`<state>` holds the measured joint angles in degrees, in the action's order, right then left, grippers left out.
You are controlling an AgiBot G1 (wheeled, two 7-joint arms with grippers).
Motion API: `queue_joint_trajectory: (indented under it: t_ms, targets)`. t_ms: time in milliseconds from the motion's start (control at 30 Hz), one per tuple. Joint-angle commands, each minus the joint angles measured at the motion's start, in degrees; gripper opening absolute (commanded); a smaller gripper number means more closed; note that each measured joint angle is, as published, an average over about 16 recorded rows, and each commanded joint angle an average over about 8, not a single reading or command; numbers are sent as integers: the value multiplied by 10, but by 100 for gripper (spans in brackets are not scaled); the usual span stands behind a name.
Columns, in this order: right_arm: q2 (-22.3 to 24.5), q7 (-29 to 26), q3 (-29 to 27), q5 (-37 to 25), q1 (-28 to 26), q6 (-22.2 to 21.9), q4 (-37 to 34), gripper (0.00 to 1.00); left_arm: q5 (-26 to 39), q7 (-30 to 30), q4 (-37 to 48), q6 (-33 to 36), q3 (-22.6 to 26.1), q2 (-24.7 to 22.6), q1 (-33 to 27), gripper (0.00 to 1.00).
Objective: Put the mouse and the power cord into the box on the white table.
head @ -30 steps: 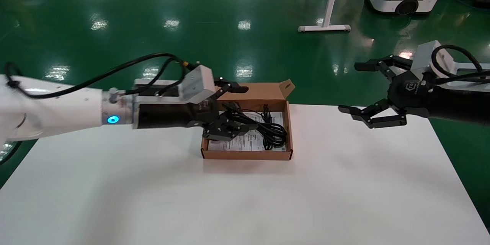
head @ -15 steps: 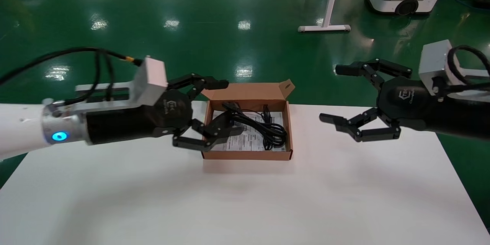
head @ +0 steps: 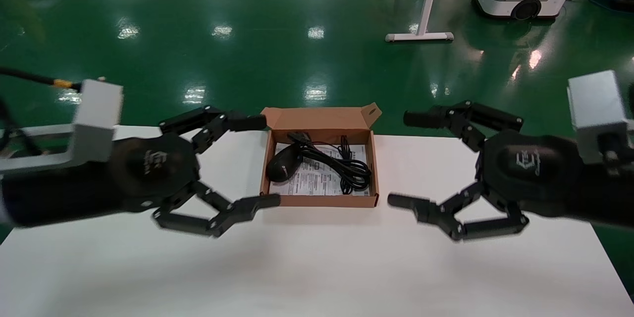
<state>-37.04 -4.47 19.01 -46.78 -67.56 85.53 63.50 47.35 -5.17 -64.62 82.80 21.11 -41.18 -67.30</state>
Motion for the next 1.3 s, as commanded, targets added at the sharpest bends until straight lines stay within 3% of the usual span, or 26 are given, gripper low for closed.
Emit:
queue_joint_trajectory:
  t_ms: [33, 267, 467, 1300]
  targets:
    - [5, -16, -8, 13, 15, 0, 26, 100, -12, -13, -20, 7, -12, 14, 13, 100]
    - [20, -61, -29, 48, 59, 2, 102, 100, -51, -51, -83, 27, -47, 57, 53, 100]
    - [22, -69, -33, 57, 71, 2, 126, 100, -68, -62, -109, 35, -61, 74, 69, 100]
    - [21, -64, -31, 50, 62, 2, 104, 100, -55, -55, -90, 29, -51, 62, 58, 100]
